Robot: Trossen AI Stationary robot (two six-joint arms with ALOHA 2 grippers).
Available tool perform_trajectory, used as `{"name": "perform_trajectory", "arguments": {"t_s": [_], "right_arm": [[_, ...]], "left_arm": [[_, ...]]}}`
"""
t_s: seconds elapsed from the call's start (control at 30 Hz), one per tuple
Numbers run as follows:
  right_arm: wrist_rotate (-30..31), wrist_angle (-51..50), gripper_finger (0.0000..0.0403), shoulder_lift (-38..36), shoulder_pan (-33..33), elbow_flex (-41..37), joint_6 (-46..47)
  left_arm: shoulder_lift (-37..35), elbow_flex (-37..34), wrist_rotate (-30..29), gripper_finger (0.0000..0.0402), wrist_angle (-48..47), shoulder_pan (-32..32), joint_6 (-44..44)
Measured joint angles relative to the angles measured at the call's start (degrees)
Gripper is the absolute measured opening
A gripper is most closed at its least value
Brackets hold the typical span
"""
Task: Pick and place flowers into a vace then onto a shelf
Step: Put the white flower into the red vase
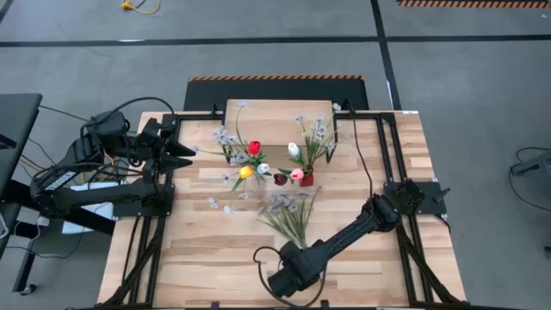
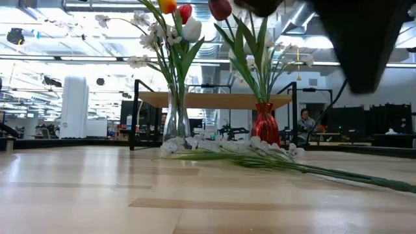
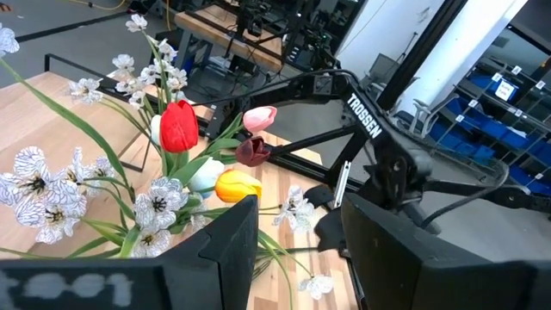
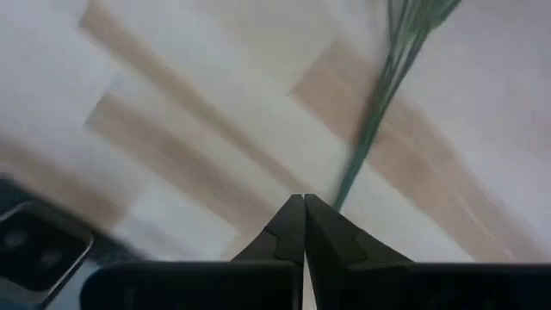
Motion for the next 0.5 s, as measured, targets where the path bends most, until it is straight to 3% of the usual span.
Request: {"name": "perform_trajectory", "arguments": {"t_s": [0.27,0.5], "right_arm": [[-0.65,-0.85,0.0006,-0.06,1.02,0.13,2.86],[-0.14,2.77,0.0091,0.05,-0.42,-3.72,3.55]], "left_arm": [[-0.01,0.0,-0.02,0.0157,0.0,-0.01,0.0],[-0.01,0.0,-0.02,0.0157,0.02,-0.01,0.0]]}}
